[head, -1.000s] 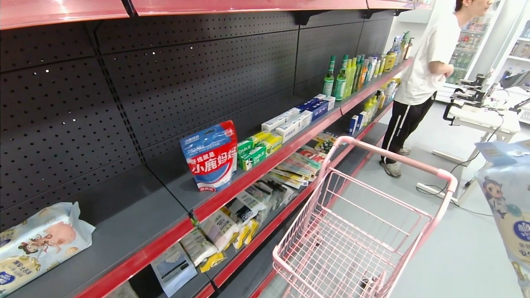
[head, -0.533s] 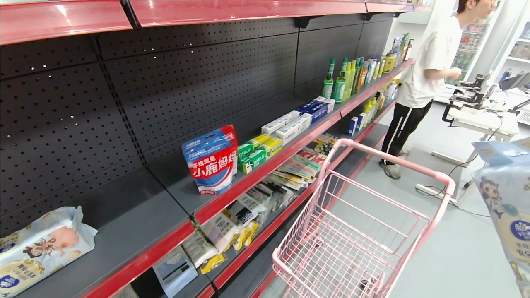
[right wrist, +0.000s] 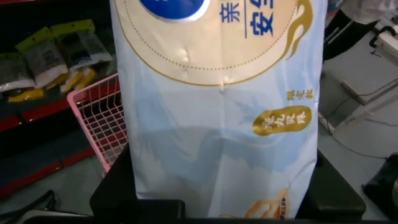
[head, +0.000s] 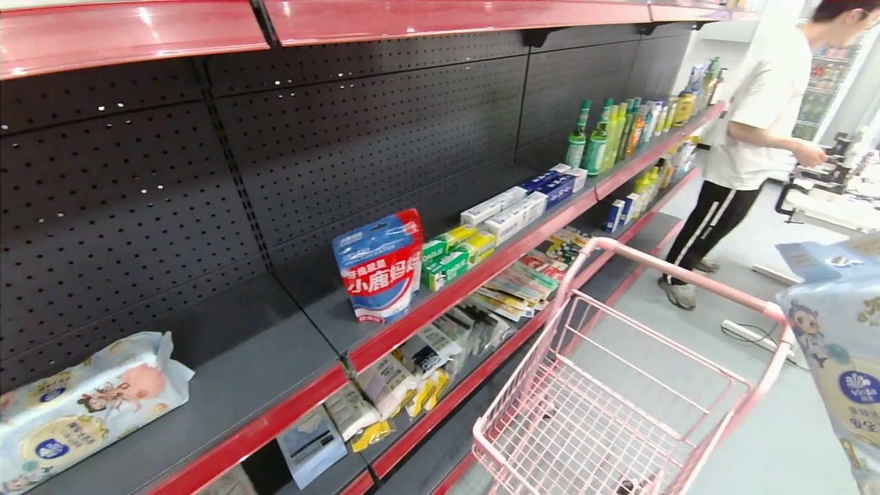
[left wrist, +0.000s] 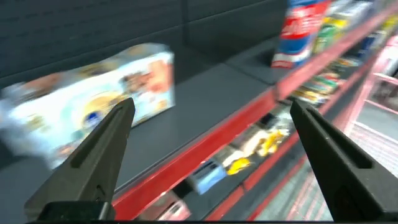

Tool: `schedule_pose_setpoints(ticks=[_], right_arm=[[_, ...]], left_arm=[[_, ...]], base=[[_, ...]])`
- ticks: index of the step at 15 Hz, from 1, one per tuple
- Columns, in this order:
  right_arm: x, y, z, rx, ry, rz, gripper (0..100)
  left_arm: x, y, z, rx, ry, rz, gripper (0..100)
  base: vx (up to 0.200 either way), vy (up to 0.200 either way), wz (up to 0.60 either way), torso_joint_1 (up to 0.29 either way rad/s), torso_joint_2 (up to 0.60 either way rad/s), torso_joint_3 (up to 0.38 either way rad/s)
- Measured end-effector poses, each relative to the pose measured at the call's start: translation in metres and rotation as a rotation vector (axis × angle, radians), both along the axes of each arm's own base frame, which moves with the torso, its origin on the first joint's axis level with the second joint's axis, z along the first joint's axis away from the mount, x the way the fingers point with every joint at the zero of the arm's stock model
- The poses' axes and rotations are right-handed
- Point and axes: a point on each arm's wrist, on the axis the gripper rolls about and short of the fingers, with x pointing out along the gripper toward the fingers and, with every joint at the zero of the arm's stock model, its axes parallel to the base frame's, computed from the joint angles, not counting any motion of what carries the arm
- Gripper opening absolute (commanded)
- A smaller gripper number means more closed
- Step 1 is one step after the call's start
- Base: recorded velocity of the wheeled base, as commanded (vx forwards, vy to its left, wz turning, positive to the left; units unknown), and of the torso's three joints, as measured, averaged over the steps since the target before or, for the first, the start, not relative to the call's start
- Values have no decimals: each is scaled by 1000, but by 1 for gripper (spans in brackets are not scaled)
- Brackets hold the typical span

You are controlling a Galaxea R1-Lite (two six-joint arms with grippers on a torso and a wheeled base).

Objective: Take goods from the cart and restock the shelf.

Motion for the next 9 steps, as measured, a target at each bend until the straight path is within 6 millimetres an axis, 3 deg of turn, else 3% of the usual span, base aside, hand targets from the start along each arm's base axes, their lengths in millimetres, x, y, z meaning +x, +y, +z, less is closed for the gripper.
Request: schedule_pose_setpoints(ticks=[9], right_arm=[[1,0,-5,1,16,5,0]], left_arm=[[0,0,0,-1,0,0,100]], base=[[0,0,600,2,1,3]])
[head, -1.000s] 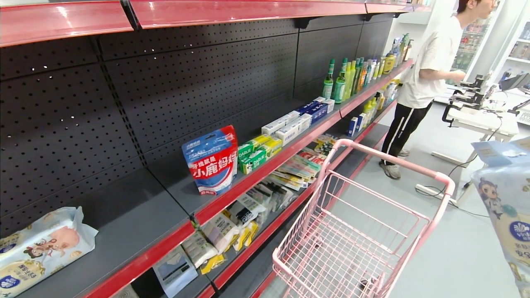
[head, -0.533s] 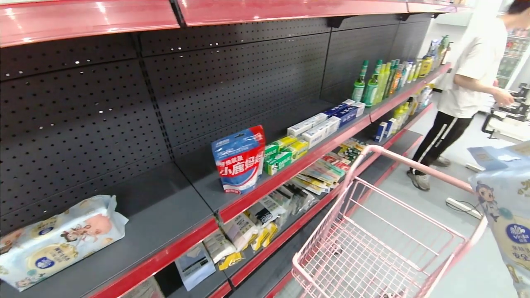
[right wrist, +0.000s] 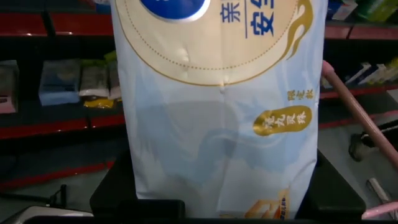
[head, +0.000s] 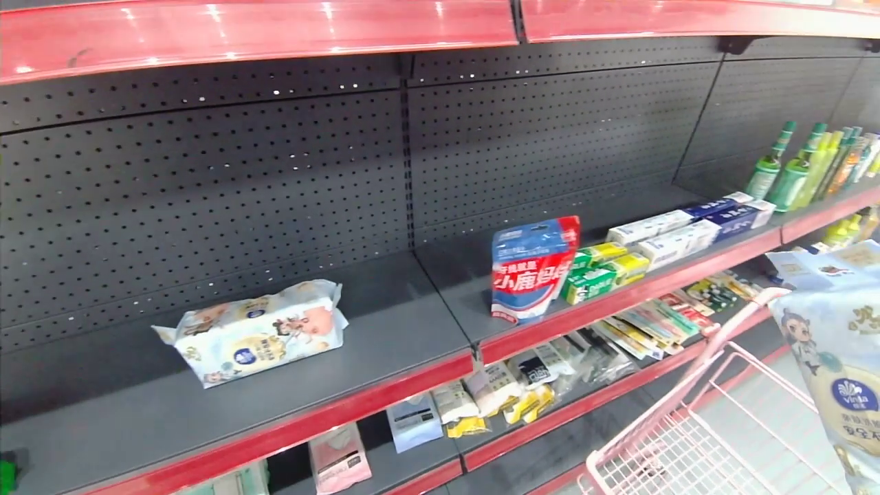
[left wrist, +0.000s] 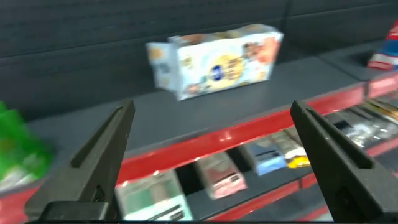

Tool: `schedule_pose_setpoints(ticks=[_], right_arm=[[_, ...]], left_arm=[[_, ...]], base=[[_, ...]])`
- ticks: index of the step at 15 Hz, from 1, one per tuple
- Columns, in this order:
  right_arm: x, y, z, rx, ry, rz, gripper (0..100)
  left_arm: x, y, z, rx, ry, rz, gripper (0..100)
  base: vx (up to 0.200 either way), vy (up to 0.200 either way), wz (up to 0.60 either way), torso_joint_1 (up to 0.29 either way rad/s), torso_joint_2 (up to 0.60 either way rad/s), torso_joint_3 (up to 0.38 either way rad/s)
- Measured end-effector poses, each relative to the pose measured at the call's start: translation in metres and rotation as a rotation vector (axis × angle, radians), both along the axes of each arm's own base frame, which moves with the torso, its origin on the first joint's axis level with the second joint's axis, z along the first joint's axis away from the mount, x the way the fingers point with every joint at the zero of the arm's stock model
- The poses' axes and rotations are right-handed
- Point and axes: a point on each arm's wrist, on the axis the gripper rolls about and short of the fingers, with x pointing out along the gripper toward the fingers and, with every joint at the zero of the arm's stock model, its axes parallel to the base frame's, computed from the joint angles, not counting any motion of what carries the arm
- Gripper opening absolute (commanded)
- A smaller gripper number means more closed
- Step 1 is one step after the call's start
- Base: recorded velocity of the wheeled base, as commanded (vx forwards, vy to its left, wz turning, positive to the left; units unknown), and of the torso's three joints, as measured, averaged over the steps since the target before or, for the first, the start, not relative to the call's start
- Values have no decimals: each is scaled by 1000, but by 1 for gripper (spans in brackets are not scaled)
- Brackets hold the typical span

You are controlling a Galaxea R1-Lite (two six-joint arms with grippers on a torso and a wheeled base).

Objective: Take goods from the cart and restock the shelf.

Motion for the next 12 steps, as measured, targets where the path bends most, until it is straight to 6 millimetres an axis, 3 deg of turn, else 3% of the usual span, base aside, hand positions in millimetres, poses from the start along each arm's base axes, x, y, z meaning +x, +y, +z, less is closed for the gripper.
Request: schedule_pose_setpoints(ticks=[5,12], right_arm=[[-1,0,-1,-4,-1,0,0],[-15,0,-12,-11,-76,28,0]], left_arm=[[0,0,0,3,0,0,100],[0,0,-1,13,2,-5,100]], base=[[0,0,600,2,2,2],[0,0,0,0,0,0]])
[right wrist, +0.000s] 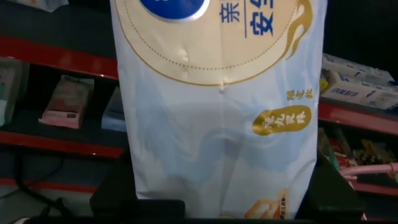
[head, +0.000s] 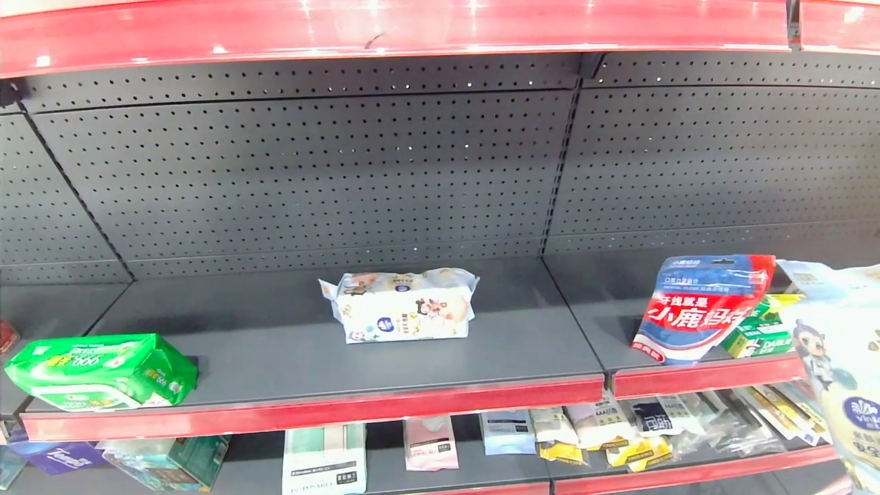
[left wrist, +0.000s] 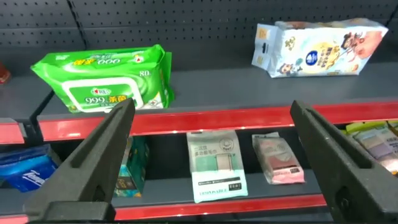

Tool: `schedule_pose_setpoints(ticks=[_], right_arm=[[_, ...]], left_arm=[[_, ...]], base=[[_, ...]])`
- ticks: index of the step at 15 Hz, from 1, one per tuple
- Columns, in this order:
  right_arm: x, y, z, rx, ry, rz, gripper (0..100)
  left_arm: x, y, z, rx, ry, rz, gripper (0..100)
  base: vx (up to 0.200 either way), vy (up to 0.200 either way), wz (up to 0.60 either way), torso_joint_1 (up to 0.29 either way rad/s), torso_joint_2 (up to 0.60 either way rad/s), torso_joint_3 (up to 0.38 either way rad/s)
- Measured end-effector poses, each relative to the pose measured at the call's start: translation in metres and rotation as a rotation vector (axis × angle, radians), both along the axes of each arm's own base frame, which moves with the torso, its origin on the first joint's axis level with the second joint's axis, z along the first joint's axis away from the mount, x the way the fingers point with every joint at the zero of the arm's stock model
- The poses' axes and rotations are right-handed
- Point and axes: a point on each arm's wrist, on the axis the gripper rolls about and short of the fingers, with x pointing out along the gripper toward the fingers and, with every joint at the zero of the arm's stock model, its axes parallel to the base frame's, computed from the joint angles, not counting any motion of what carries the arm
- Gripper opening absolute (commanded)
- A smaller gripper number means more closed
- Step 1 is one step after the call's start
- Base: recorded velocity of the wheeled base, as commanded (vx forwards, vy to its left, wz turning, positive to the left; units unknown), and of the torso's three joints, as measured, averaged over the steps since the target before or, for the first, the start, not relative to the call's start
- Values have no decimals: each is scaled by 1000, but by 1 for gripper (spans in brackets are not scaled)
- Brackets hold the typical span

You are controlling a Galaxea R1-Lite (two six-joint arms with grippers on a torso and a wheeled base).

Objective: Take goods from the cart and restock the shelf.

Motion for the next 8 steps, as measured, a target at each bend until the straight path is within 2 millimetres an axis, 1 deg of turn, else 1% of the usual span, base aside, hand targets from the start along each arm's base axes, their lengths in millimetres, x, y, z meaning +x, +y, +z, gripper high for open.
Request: schedule_pose_setpoints(ticks=[2,4,6,8], right_arm=[[-7,0,-7,6,-43,22,0],[-15,0,-18,7,-93,37,0],[-18,1,-26,26,-125,35,0],[-20,1,-30,58,-140,26,0]], left_arm=[[0,0,0,8,0,-4,100],[0,0,0,23,4,1,100],[1,-1,2,40,8,-24,100],[0,-1,17,35,-11,-52,100]], base=[[0,0,0,0,0,0],[0,0,0,0,0,0],[0,0,0,0,0,0],[0,0,0,0,0,0]])
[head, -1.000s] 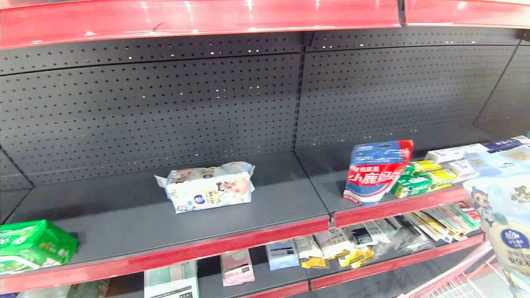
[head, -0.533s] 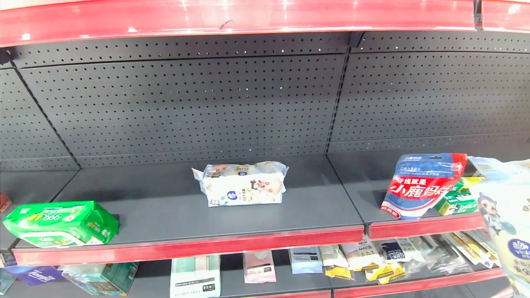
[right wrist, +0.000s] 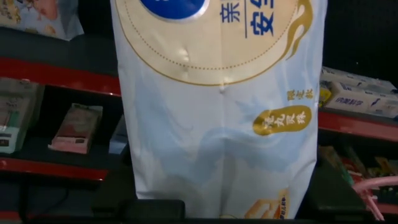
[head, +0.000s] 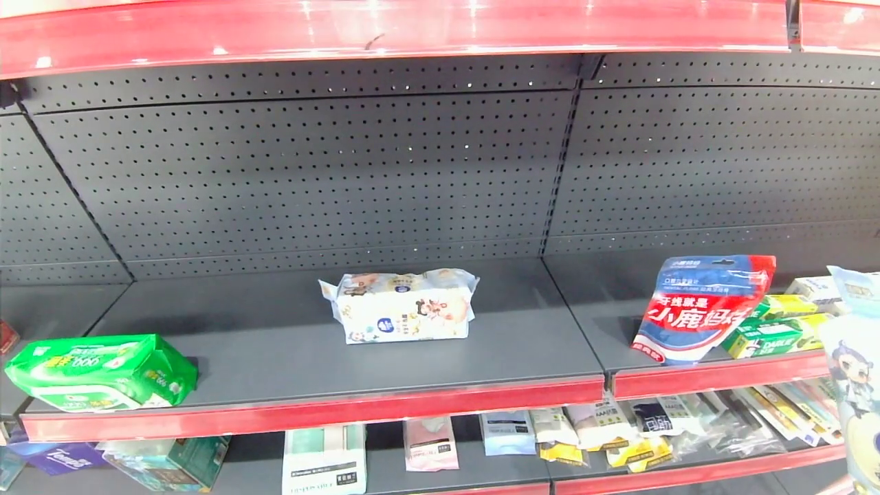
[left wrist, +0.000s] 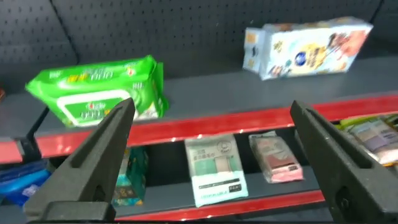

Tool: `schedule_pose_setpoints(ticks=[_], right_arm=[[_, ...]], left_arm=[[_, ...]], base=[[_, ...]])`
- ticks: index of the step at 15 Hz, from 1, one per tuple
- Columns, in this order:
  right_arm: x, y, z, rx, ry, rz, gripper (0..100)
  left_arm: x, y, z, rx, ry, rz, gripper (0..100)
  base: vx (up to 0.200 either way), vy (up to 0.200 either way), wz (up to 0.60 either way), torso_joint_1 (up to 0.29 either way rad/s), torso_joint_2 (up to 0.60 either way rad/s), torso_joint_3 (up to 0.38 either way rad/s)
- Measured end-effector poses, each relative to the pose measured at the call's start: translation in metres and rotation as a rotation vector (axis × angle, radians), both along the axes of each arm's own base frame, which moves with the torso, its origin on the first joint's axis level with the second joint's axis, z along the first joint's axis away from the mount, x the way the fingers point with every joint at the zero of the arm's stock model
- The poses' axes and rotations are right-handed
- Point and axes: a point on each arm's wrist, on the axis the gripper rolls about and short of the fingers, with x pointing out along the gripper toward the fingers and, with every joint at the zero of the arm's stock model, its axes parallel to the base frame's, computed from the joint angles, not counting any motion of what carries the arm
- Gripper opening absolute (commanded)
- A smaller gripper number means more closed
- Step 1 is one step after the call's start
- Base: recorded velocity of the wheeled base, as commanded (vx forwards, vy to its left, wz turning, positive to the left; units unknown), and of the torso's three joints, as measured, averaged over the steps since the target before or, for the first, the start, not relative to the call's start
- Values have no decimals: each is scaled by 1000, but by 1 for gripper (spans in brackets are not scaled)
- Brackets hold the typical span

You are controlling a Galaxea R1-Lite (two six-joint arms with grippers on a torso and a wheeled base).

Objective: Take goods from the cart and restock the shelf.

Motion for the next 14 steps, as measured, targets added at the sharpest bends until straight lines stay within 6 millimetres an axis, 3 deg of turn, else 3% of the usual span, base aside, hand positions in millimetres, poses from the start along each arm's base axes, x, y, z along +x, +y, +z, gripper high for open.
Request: schedule_pose_setpoints(ticks=[3,6,10,14], right_arm=[[0,-1,-6,4,4,-46,0],[3,-1,-14,6,32,-48,0],[6,-1,-20,35,49,-25,0],[6,-1,-21,35,51,-24,0]], left_arm=[[14,0,56,-68,-7,-20,100],[67,-2,96,-56,92,-27,100],[146,-5,100,71,298,-121,100],[218,-11,88,313,391,-378,100]], base=[[0,0,0,0,0,0],[0,0,0,0,0,0],[0,0,0,0,0,0],[0,0,0,0,0,0]])
